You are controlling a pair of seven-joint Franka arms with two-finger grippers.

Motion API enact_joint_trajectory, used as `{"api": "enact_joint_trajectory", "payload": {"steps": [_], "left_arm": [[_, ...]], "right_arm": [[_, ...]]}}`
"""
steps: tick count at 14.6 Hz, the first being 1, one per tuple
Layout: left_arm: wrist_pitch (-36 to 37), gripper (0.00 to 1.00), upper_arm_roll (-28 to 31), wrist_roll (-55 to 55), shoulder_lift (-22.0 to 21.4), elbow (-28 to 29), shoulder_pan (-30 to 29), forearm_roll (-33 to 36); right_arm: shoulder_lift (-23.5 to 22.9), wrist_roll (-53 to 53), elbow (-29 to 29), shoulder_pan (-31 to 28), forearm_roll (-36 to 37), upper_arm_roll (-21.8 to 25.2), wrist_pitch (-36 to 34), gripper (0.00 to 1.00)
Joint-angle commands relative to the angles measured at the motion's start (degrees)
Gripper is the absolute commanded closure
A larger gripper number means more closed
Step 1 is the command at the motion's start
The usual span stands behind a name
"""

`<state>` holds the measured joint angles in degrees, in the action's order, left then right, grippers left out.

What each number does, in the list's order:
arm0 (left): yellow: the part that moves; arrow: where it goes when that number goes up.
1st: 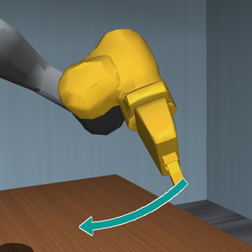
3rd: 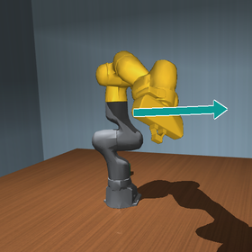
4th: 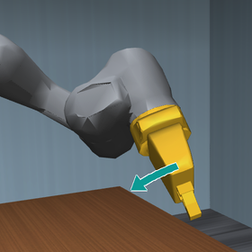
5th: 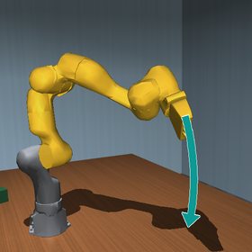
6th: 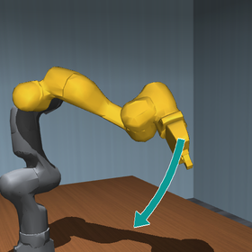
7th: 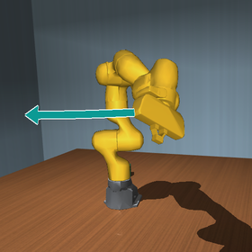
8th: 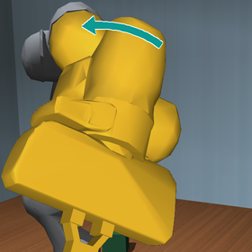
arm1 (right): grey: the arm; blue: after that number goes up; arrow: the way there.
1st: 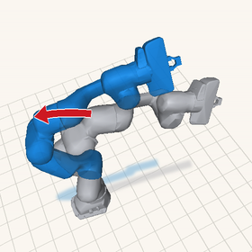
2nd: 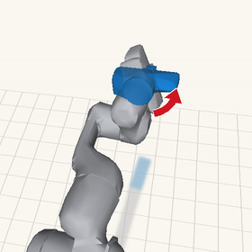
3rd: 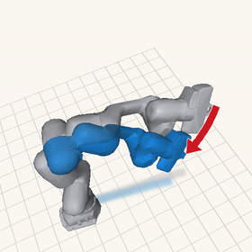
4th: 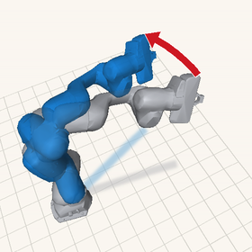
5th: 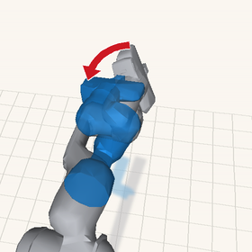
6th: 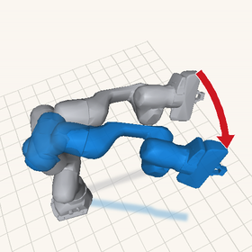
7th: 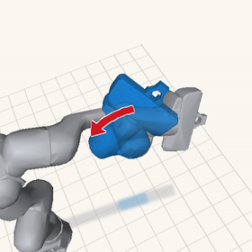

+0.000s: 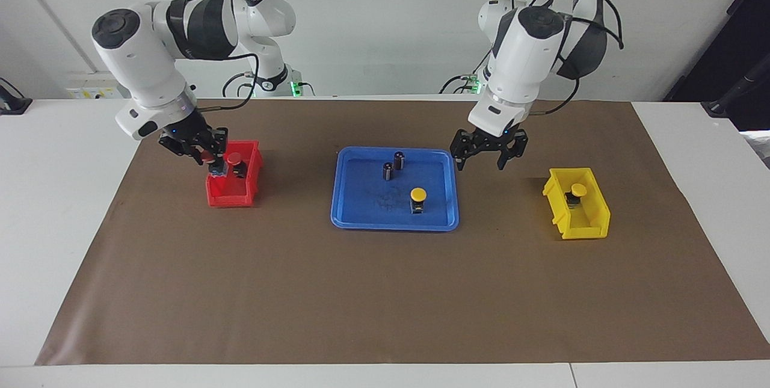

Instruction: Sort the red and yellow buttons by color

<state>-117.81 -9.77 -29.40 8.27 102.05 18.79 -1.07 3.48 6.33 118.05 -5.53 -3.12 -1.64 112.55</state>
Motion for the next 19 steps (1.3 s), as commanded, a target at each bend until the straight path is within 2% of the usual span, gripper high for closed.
{"api": "enact_joint_trajectory", "payload": {"steps": [1,7,11,13,19], "left_arm": [[-4.08,0.0,0.9,-5.39,3.84,0.08,2.38,0.81],[-8.57,0.02,0.9,-16.55,9.3,-0.53,8.01,6.07],[-9.27,0.03,0.9,-19.1,11.84,-0.27,10.12,6.61],[-9.72,0.08,0.9,-20.95,12.03,0.08,10.74,7.66],[-10.6,0.31,0.9,-22.19,12.65,1.31,10.83,7.66]], "right_arm": [[3.29,1.49,7.7,-1.05,-1.28,-0.82,5.56,0.78],[2.06,4.13,12.81,-1.41,-1.37,-0.82,10.76,0.78],[0.92,4.21,14.21,-1.15,-1.37,-0.82,13.12,0.78],[0.3,4.21,15.8,-0.97,-1.28,-0.82,15.93,0.78],[-0.49,4.13,17.12,-0.1,-1.37,-0.82,18.23,0.78]]}}
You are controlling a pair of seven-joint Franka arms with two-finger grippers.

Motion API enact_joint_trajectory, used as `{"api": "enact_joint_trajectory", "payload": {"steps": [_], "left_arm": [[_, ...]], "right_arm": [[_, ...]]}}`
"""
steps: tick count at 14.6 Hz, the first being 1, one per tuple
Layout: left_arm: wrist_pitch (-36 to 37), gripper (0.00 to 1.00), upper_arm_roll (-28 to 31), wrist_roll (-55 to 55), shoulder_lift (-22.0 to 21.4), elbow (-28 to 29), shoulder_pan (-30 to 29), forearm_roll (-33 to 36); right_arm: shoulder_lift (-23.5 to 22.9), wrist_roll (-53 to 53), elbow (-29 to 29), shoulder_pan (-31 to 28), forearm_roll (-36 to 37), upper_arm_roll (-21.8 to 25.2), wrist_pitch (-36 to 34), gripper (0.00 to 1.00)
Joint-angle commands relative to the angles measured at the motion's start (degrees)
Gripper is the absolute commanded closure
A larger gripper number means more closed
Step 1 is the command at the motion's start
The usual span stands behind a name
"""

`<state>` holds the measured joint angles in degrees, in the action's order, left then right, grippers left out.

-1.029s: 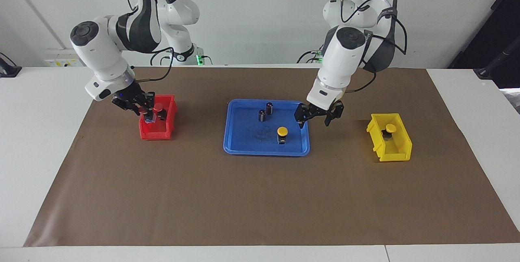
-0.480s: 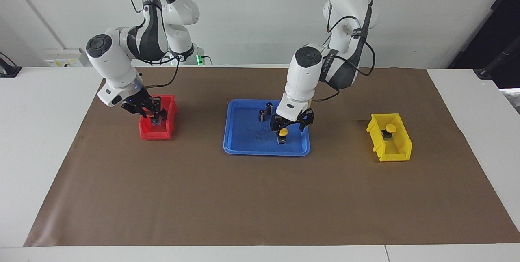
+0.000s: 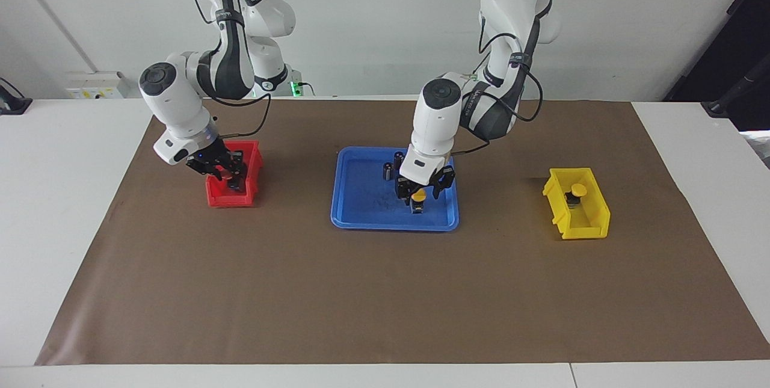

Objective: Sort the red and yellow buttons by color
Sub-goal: 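Carry the yellow button to the yellow bin with the left gripper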

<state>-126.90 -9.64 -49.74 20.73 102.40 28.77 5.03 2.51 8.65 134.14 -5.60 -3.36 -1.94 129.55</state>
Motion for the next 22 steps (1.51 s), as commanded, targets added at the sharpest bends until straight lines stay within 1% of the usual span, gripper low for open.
{"api": "enact_joint_trajectory", "payload": {"steps": [1,2,3,4,5,6,8,9,11,12,14,16,17,18,19,20,21,22], "left_arm": [[-1.5,0.37,0.77,-1.94,0.18,1.22,0.93,1.57],[-1.24,0.46,0.68,-1.94,0.1,1.22,1.2,1.57],[-0.98,0.8,0.77,-1.86,0.1,1.22,1.29,1.57],[-1.24,0.99,0.68,-1.85,0.18,1.05,1.29,1.57],[-0.63,0.99,0.68,-1.85,0.18,0.52,1.37,1.48],[0.94,0.99,0.77,-2.03,0.1,-0.44,1.46,1.39],[7.95,0.99,0.68,-1.77,-0.17,-4.91,1.2,1.22],[11.29,0.99,0.68,-1.51,-0.95,-5.89,0.85,1.21],[14.91,0.99,1.38,-0.11,-4.28,-6.6,-0.46,1.21],[17.63,0.99,1.38,3.12,-6.04,-7.12,-2.99,1.13],[22.56,0.99,1.47,14.34,-9.12,-7.3,-9.4,-0.35],[23.8,0.99,1.47,23.06,-11.41,-7.39,-16.26,-1.42],[24.77,0.99,1.47,27.54,-12.11,-7.39,-19.77,-1.42],[25.21,0.99,1.47,32.11,-12.56,-7.39,-22.68,-1.51],[25.21,0.99,1.47,36.25,-12.91,-7.22,-25.4,-1.68],[24.61,0.99,1.47,39.51,-13.0,-6.96,-27.43,-2.64],[24.16,0.99,1.47,42.41,-13.0,-6.69,-29.19,-3.09],[23.9,0.99,1.47,44.97,-12.91,-6.69,-31.04,-3.27]], "right_arm": [[0.47,1.72,1.3,0.06,-1.12,-0.52,1.32,0.78],[0.56,1.55,1.65,0.15,-1.12,-0.52,2.28,0.78],[0.56,1.54,2.18,0.15,-1.04,-0.52,2.99,0.78],[0.65,1.54,2.53,0.15,-1.12,-0.61,3.17,0.78],[0.65,1.63,2.62,0.15,-1.12,-0.52,3.17,0.77],[0.65,1.72,2.62,0.15,-1.12,-0.52,3.17,0.72],[0.65,1.72,2.36,0.15,-1.04,-0.52,3.17,0.51],[0.48,1.81,1.66,0.15,-1.04,-0.52,2.47,0.48],[-0.22,1.81,-0.79,0.15,-1.04,-0.52,0.2,0.47],[-0.84,1.72,-3.5,0.15,-0.95,-0.52,-3.04,0.47],[-1.98,1.54,-9.48,0.15,-0.77,-0.61,-9.46,0.47],[-2.16,1.37,-14.06,0.15,-0.42,-0.61,-14.3,0.46],[-1.73,1.37,-16.52,0.15,-0.42,-0.61,-16.76,0.43],[-1.55,1.28,-19.32,0.15,-0.25,-0.61,-19.57,0.39],[-1.72,1.28,-22.14,0.06,-0.07,-0.61,-22.55,0.28],[-1.72,1.28,-24.25,-0.11,-0.07,-0.52,-24.67,0.06],[-1.46,1.28,-25.49,-0.38,-0.07,-0.44,-25.65,0.0],[-1.37,1.28,-27.16,-0.29,0.02,-0.26,-27.23,0.0]]}}
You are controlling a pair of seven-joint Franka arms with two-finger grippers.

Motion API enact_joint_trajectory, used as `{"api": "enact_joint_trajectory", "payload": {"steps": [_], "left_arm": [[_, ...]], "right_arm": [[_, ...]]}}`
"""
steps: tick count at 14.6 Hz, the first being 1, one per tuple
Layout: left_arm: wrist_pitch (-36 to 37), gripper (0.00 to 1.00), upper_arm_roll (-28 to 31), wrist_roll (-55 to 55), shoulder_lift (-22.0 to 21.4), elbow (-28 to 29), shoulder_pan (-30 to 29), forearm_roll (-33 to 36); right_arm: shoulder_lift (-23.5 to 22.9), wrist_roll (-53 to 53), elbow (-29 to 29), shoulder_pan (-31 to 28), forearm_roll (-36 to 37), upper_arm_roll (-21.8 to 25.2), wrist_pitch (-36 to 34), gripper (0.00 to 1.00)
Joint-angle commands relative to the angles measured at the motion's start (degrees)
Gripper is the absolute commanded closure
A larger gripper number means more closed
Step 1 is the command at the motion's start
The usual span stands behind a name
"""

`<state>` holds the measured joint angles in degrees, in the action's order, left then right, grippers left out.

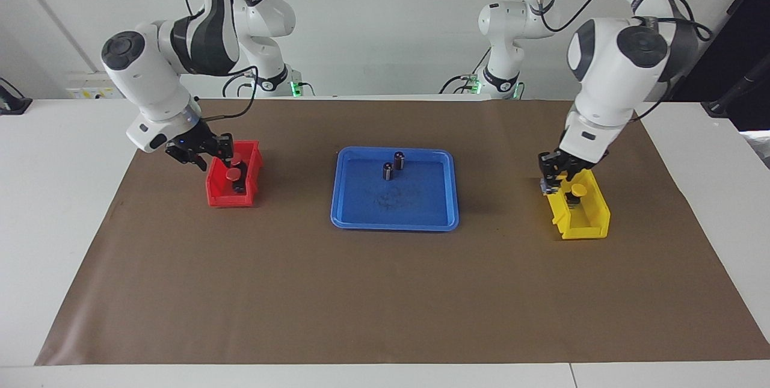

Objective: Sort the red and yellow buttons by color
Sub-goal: 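Carry the yellow button to the yellow bin with the left gripper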

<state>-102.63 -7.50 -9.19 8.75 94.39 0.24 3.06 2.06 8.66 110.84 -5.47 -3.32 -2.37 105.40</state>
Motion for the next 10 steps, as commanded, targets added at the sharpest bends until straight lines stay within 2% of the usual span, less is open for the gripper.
{"api": "enact_joint_trajectory", "payload": {"steps": [1,5,10], "left_arm": [[-2.3,0.99,-0.67,6.53,-1.02,2.28,-4.44,-2.34],[-12.66,0.99,-0.67,11.28,-2.77,12.11,-8.59,-2.97],[-18.21,0.99,-0.67,11.92,-2.34,15.99,-8.51,-2.97]], "right_arm": [[-1.0,1.27,-6.92,-0.77,0.06,0.17,-5.79,0.0],[-1.79,1.27,-16.42,-1.21,0.5,0.35,-12.48,0.0],[-1.88,0.39,-21.36,-1.56,4.8,0.96,-18.02,0.0]]}}
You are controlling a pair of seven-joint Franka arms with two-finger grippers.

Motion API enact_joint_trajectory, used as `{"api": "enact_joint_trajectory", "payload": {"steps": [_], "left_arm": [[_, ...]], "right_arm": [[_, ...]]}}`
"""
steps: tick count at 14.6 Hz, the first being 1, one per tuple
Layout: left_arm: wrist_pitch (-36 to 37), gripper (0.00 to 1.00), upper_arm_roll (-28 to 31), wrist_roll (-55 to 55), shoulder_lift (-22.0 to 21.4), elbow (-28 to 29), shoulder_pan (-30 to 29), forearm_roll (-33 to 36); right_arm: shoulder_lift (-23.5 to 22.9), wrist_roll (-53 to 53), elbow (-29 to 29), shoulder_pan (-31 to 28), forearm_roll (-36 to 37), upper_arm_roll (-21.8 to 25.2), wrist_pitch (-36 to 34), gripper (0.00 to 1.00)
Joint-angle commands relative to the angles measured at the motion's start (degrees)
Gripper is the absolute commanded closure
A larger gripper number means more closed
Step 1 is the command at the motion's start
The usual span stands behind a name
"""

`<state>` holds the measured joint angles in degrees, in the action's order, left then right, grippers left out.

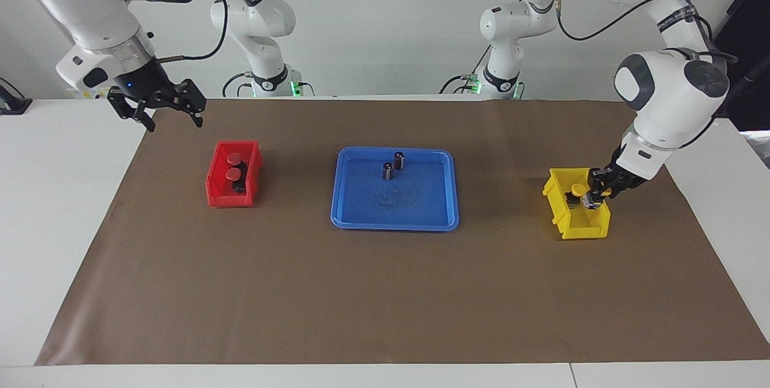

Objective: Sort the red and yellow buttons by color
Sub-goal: 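Lower the yellow button into the yellow bin and open the left gripper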

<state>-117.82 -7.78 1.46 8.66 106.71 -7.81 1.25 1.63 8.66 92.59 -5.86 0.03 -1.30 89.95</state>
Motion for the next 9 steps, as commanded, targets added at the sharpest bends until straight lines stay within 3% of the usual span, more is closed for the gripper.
{"api": "enact_joint_trajectory", "payload": {"steps": [1,9], "left_arm": [[-5.11,0.99,-0.39,1.27,-2.24,4.98,-0.36,-1.16],[-12.25,0.99,-0.3,1.35,-0.4,7.98,-0.62,-1.16]], "right_arm": [[-1.28,0.48,-3.03,-1.17,1.73,0.07,-3.72,0.0],[-0.4,-4.36,-1.01,2.69,2.0,1.56,-5.22,0.0]]}}
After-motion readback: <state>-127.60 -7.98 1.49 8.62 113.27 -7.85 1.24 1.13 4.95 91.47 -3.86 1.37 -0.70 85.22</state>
